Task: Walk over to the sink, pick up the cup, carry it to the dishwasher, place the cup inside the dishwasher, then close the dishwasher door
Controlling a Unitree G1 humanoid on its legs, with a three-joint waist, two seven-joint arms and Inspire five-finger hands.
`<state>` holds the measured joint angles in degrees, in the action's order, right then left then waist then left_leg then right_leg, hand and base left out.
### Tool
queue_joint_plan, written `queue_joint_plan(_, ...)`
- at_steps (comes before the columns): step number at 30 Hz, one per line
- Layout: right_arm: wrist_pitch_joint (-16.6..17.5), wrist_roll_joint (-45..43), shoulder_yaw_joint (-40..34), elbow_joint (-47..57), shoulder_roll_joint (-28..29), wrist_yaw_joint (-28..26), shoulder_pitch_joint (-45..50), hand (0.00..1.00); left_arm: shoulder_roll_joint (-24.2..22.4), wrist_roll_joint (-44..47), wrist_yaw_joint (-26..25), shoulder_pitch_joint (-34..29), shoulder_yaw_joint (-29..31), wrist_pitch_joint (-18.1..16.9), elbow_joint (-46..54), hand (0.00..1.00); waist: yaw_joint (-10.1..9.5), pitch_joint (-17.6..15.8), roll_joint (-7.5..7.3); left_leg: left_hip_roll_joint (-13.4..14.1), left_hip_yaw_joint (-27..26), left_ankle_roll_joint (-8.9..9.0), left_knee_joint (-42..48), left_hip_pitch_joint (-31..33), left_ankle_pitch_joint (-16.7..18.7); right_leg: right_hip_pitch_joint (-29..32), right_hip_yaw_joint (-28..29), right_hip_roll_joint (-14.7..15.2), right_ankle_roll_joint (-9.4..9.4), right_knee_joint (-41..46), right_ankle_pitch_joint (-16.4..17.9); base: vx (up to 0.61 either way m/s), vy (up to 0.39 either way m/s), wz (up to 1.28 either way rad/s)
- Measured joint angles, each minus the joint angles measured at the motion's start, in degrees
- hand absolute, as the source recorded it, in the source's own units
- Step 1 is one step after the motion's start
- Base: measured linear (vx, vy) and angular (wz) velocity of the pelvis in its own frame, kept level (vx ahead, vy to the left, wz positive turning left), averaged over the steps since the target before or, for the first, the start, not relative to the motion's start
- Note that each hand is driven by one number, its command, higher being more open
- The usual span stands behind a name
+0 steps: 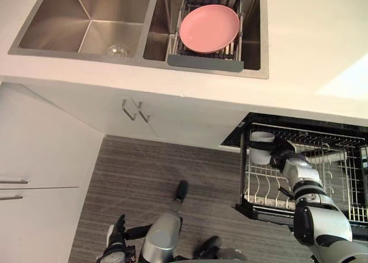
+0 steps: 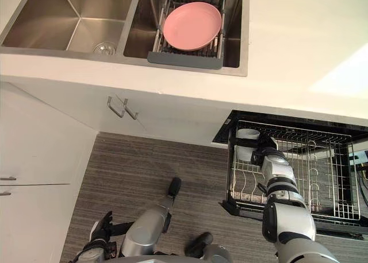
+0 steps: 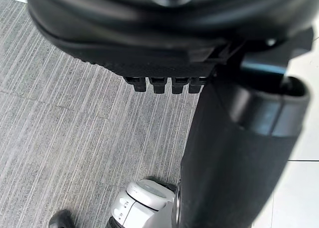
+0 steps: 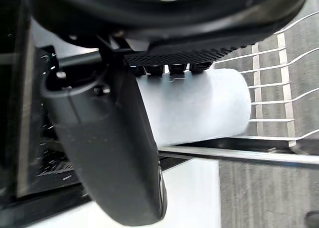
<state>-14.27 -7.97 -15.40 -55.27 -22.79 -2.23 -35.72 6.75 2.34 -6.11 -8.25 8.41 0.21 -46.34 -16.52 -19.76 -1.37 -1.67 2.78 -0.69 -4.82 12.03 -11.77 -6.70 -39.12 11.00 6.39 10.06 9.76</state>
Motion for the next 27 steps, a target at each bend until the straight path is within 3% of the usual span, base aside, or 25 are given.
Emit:
queue_joint_plan(6, 1.68, -4.63, 2.40, 2.85, 0.62, -1.74, 0.97, 1.00, 1.11, -0.02, -0.20, -0.07, -0.15, 0.66, 0.92, 1.00, 0.83, 0.25, -2.26, 1.17, -0.92, 0.14, -0.06, -1.21, -0.11, -0.50, 3.93, -1.13, 0.91, -1.09, -1.08, 0.01, -0.034, -0.13)
queue_joint_plan(11, 2.39, -5.68, 4.76, 13.88, 0.88, -2.38, 7.26, 1.00, 1.83, -0.02, -1.57, -1.87, 0.19, 0.63, 0.36, 1.00, 3.53, 1.34, -3.83, 1.39, -2.22, 0.29, -0.22, -2.90, -0.22, -1.41, 7.67, -1.16, 1.76, -1.96, -1.69, -0.07, 0.013, -0.20)
queue_joint_plan(14, 2.03, -6.38, 4.80, 23.38, 3.84, -2.03, 13.43, 1.00, 2.34, 1.74, -3.37, -2.75, 0.33, -0.28, -1.82, 1.00, 4.83, 2.08, -4.94, 1.61, -3.88, 0.55, -0.47, -4.20, -0.05, -1.86, 9.27, -0.98, 1.75, -2.33, -1.69, -0.10, 0.022, -0.31)
queue_joint_plan(19, 2.24, -3.46, 4.87, 39.93, 8.91, -0.93, 23.54, 1.00, 0.29, 7.22, -3.63, -7.85, 3.01, -4.78, -0.28, 1.00, 6.34, 3.44, -4.75, 1.72, -5.24, 0.97, -0.04, -5.27, -0.15, -3.67, 10.63, -1.52, 1.30, -4.71, -1.32, -0.13, 0.003, -0.15)
queue_joint_plan(22, 3.81, -0.88, 4.68, 42.97, 9.08, 0.65, 25.94, 1.00, -0.56, 12.58, -0.75, -10.00, 3.04, -7.27, 1.09, 1.00, 6.54, 4.51, -2.47, 3.23, -3.31, 1.52, -0.11, -2.46, -1.43, -1.30, 9.24, -3.38, -0.07, -4.73, -0.80, -0.19, -0.038, 0.22)
queue_joint_plan(24, 3.96, -0.88, 4.11, 44.61, 9.03, 0.87, 26.58, 1.00, -1.11, 13.84, 0.93, -11.28, 3.23, -7.65, 1.46, 1.00, 6.58, 4.85, -2.41, 3.99, -8.78, 1.50, 1.63, -0.15, 3.64, 0.26, 8.50, -3.13, -1.53, -5.28, -2.16, -0.14, 0.004, 0.29)
queue_joint_plan(25, 4.34, -0.94, 2.40, 47.39, 8.80, 0.67, 27.61, 1.00, -2.27, 13.91, 1.83, -11.47, 4.22, -7.80, 1.55, 1.00, 7.54, 4.85, -2.36, 5.68, -15.69, -2.74, 10.52, 4.12, 7.48, 1.40, 6.87, -2.34, -1.37, -5.75, -3.36, -0.07, 0.034, 0.56)
queue_joint_plan(27, 5.52, -1.80, -1.07, 51.07, 8.52, 0.54, 30.05, 1.00, -4.57, 13.67, 2.76, -13.04, 6.32, -8.17, 1.00, 1.00, 9.31, 5.75, -0.12, 10.36, -24.14, -4.26, 25.31, 5.88, 13.14, 1.06, 4.51, -2.36, -0.64, -4.43, -3.92, -0.03, 0.061, 0.72)
